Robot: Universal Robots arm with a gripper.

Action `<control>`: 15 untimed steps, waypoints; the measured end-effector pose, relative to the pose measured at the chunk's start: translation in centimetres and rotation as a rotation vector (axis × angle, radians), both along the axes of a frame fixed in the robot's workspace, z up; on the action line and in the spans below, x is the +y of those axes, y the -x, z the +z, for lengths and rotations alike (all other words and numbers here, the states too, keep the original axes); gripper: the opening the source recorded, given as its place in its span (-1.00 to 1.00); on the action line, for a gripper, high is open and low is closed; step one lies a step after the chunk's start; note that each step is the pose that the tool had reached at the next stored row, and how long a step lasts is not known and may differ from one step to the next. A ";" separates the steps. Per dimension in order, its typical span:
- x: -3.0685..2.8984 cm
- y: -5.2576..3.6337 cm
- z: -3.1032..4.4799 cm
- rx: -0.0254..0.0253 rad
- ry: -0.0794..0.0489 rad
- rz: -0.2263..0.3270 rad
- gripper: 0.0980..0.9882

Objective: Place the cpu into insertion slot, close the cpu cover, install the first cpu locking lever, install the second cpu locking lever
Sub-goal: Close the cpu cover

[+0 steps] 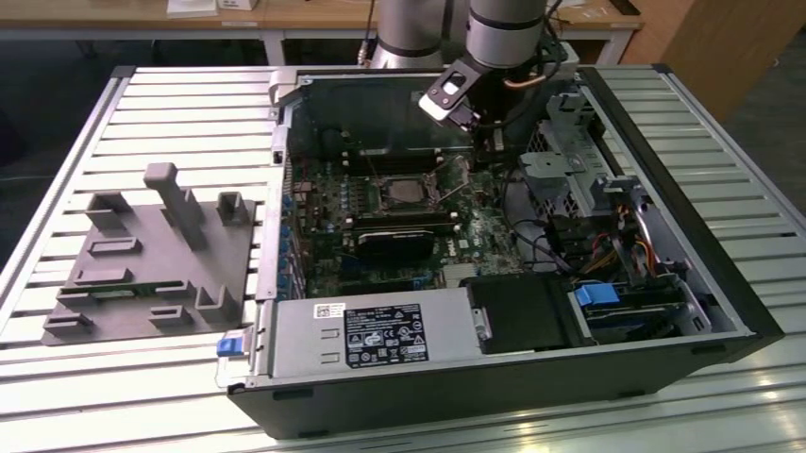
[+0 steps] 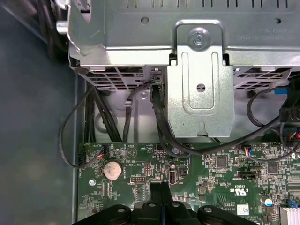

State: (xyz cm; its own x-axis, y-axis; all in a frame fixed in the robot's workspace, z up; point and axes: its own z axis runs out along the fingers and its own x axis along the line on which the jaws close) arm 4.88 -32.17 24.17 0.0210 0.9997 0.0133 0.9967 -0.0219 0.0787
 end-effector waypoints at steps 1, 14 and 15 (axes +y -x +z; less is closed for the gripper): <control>0.00 -0.01 -0.09 0.0002 0.001 0.000 -0.98; 0.00 -0.07 -0.22 0.0299 0.003 0.000 -0.98; 0.00 -0.08 -0.22 0.0352 0.003 0.000 -0.98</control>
State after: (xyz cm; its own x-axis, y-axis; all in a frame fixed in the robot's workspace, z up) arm 4.96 -32.17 23.96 0.0212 0.9997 0.0098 0.9988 -0.0216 0.0436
